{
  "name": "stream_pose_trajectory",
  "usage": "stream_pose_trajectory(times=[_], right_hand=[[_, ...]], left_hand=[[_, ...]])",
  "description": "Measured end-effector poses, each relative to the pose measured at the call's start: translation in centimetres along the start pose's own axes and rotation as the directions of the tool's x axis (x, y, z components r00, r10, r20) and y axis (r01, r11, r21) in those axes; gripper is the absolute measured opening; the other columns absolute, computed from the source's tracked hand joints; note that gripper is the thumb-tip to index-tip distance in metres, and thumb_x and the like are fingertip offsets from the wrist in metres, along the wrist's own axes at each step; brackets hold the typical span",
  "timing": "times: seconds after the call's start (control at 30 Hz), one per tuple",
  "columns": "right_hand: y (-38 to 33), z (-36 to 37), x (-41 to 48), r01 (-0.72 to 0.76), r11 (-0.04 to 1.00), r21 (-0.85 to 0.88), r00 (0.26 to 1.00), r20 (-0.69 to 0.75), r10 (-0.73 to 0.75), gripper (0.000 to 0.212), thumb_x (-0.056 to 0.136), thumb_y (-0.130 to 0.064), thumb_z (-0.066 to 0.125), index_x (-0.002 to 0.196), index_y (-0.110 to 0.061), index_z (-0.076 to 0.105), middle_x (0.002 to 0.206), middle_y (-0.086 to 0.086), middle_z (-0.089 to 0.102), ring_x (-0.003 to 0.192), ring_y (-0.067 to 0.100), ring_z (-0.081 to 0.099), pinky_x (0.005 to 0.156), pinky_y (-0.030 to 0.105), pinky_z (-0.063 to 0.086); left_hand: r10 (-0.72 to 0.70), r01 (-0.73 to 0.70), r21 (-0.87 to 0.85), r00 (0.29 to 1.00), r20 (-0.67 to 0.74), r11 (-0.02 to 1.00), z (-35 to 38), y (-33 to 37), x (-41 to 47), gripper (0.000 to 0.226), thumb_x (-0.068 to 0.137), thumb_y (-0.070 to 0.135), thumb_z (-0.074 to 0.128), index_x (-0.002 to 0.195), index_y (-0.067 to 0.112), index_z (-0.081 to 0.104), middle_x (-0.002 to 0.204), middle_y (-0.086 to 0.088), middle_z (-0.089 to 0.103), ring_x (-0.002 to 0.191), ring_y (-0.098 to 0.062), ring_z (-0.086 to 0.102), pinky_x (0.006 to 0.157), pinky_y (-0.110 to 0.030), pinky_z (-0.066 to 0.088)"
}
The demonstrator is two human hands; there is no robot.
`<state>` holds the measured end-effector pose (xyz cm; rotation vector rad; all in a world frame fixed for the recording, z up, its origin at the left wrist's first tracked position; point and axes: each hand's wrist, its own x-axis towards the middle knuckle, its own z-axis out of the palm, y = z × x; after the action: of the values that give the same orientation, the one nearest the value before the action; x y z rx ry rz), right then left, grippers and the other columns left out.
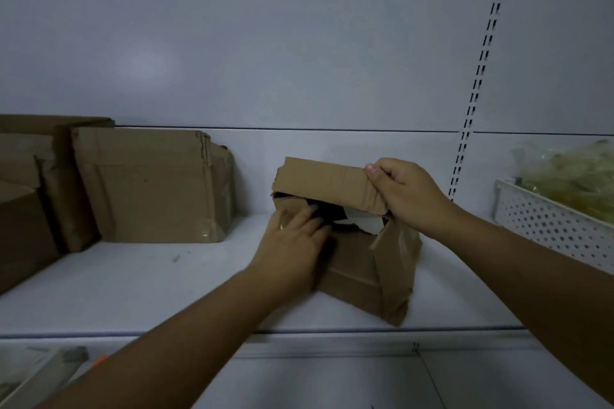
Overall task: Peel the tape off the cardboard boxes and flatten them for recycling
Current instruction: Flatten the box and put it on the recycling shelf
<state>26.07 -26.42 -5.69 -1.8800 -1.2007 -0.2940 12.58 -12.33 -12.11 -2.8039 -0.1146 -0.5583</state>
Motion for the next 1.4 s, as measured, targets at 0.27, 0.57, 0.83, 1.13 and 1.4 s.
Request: stream_pose_trajectory(times=[0.27, 0.57, 0.83, 1.13, 1.4], right_hand=[[1.1, 2.7, -1.1, -0.072, 0.997, -0.040, 0.991, 0.106, 0.076, 0.067, 0.070, -0.082, 0.032, 0.109, -0.033, 0.055, 0.090, -0.008, 0.064, 0.085, 0.006, 0.059, 0.072, 0.029, 0.051], [0.0, 8.2, -2.4, 0.277, 0.821, -0.499, 0.776, 0.620, 0.115, 0.064, 0.091, -0.052, 0.036, 0.147, -0.033, 0.011, 0.159, -0.003, 0.004, 0.145, 0.023, -0.003, 0.112, 0.059, -0.011], [2.2, 6.4, -5.7, 0.519, 0.715, -0.469, 0.705, 0.708, -0.047, 0.069, 0.092, -0.041, 0.040, 0.148, -0.031, -0.001, 0.159, 0.000, -0.004, 0.146, 0.024, -0.003, 0.114, 0.052, -0.001], [7.9, -5.4, -3.4, 0.012, 0.872, -0.489, 0.645, 0.670, 0.367, 0.061, 0.089, 0.001, 0.045, 0.139, -0.034, 0.039, 0.154, -0.006, 0.026, 0.139, 0.011, 0.027, 0.111, 0.017, 0.014], [7.4, -7.1, -2.1, -0.718, 0.694, -0.056, 0.567, 0.531, 0.629, 0.053, 0.083, 0.015, 0.031, 0.099, -0.012, 0.074, 0.116, 0.015, 0.066, 0.106, 0.025, 0.063, 0.097, 0.038, 0.049]], left_hand=[[-0.033, 0.031, -0.099, 0.999, -0.017, 0.995, 0.9, -3.9, -3.4, 0.028, 0.087, 0.016, 0.049, 0.105, 0.026, 0.068, 0.121, 0.005, 0.057, 0.115, -0.018, 0.044, 0.088, -0.030, 0.039], [-0.481, 0.206, -0.802, 0.869, -0.114, 0.562, -4.6, -6.3, -2.1, 0.041, 0.077, -0.008, 0.051, 0.057, 0.025, 0.068, 0.059, 0.012, 0.067, 0.056, 0.006, 0.060, 0.046, -0.006, 0.040], [-0.220, 0.329, -0.623, 0.944, 0.248, 0.710, -1.7, -6.2, 3.2, 0.035, 0.086, 0.012, 0.056, 0.118, 0.027, 0.059, 0.133, 0.005, 0.048, 0.117, -0.017, 0.049, 0.082, -0.020, 0.051], [-0.164, 0.390, -0.683, 0.913, 0.373, 0.618, -0.5, -1.7, 4.0, 0.063, 0.077, 0.032, 0.070, 0.133, 0.029, 0.042, 0.125, 0.009, 0.057, 0.101, -0.008, 0.061, 0.079, -0.022, 0.052], [-0.147, 0.568, -0.806, 0.823, 0.549, 0.165, -0.1, -2.3, 3.7, 0.039, 0.087, 0.040, 0.056, 0.099, 0.005, 0.069, 0.105, -0.021, 0.068, 0.082, -0.023, 0.061, 0.080, -0.034, 0.050]])
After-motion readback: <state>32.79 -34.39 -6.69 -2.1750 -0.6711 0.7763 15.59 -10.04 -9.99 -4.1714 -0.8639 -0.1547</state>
